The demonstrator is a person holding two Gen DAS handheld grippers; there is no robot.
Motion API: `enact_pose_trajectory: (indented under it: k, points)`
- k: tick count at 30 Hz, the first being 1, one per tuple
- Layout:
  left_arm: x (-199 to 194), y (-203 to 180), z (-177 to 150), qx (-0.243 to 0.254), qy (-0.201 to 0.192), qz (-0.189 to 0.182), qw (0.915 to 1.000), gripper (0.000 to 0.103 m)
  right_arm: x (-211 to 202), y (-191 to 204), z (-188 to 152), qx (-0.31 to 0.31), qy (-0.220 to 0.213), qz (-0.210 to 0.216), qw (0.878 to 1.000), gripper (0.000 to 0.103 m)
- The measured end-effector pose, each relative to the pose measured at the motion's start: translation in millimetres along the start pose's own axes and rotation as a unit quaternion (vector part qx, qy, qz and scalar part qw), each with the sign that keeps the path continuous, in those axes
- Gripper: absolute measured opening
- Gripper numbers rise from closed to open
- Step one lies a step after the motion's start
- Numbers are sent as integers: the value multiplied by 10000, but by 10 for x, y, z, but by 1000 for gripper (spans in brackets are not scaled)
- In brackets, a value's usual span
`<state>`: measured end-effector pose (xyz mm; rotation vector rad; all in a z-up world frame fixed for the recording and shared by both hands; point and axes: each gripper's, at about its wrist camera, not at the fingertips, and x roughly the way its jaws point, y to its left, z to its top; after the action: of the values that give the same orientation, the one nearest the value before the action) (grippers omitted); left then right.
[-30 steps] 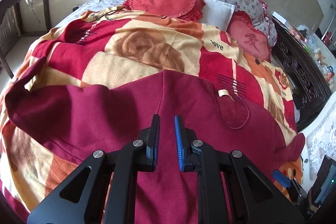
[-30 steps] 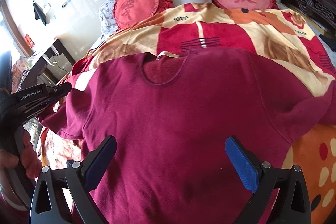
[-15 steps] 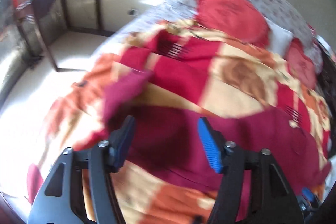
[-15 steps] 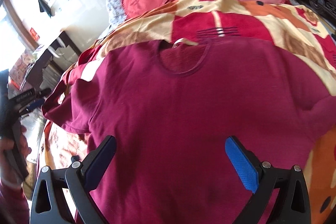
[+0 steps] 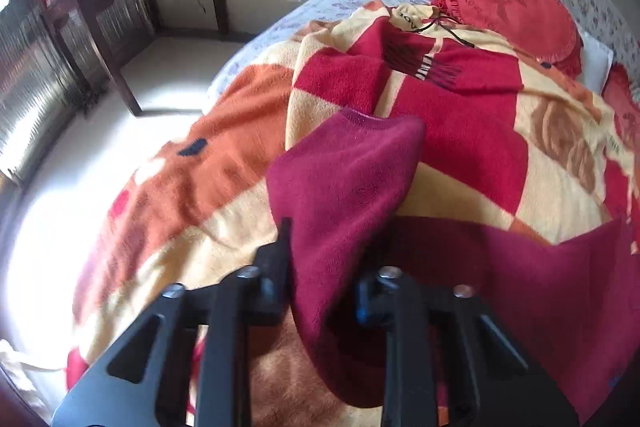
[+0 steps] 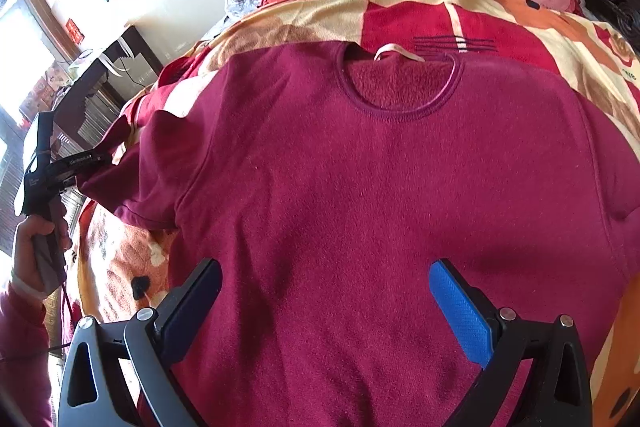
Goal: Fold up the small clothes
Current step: 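Carry the held sleeve across the sweatshirt body with the left tool, then open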
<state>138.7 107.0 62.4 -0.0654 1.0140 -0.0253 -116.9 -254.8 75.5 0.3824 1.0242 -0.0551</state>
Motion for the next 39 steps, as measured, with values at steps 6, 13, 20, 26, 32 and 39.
enact_pose_trajectory:
  k: [6,13,20,26,32,39]
  points:
    - [-436,-148,-43,-165,-373,-823,9958,12,-40,-36,5,36,-59,15,10000,103]
    - [-1044,-935,-188,282,-613,-1938,9787,11,-110,-172,13,307,-179,41,9994,103]
    - [-1229,-1914,-535,834,-385,-2564,9622,11,-288,-330,13,445,-345,-11,9984,103]
    - [-1060,-2586,-1051,1280,-14,-2849,9500,11,-452,-664,-11,814,-502,-142,9953,103]
    - [-687,-2905,-1476,1882,749,-2642,9429,15,-547,-958,-65,1104,-548,-273,9920,103]
    - [-837,-2730,-1539,2017,965,-3052,9257,68,-578,-1049,-73,1243,-655,-79,9901,103]
